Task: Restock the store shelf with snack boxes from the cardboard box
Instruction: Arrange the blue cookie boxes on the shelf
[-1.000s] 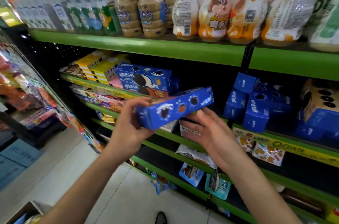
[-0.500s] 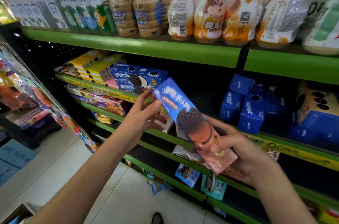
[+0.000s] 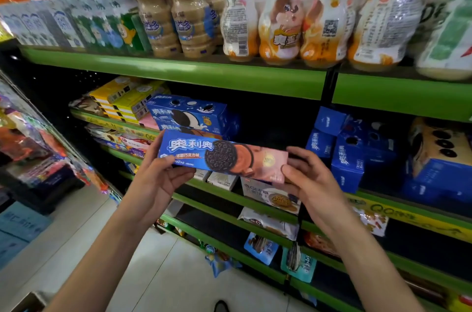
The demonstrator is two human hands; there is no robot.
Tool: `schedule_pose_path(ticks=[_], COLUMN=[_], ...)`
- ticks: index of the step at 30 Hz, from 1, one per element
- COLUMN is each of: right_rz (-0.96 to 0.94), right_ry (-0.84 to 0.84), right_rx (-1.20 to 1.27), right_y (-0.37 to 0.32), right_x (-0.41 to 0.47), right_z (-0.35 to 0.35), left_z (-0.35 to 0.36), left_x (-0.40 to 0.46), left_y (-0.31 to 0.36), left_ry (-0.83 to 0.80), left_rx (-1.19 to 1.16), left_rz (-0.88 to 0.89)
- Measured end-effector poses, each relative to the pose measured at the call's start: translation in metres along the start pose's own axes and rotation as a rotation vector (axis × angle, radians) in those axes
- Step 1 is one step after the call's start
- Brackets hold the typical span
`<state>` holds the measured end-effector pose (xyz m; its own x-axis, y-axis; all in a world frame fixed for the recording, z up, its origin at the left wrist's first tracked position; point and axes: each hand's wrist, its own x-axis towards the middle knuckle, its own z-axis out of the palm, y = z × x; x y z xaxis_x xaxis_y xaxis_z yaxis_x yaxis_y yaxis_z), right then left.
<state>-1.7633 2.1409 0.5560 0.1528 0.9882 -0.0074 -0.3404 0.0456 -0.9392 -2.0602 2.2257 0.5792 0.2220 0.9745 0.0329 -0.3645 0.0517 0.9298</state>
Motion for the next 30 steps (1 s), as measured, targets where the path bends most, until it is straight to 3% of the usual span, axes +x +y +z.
schedule_pose_path(ticks=[2,8,15,30], right_rz=[-0.080,-0.250,-0.275,-0.225], right_ry=[0.019,-0.026,0.046,0.183], right_rx=[-0.047,-0.550,-1.014,-1.289], right_y=[0.002,-0.003,-0.001,0.016], right_x=[0.007,0.021,0.039,0.042], right_z=[0.008,0.021,0.020,0.023], left_z=[-0.001,0.013,0.012,-0.004], left_x=[-0.002,-0.006,0.001,0.019], left_y=[-0.003,-0.006,-0.014,-0.045], left_ry=[-0.008,0.009,-0.005,-0.003], left_rx=[0.003,0.185,0.457,0.596], left_rz=[0.007,0.039,0.102,0.078])
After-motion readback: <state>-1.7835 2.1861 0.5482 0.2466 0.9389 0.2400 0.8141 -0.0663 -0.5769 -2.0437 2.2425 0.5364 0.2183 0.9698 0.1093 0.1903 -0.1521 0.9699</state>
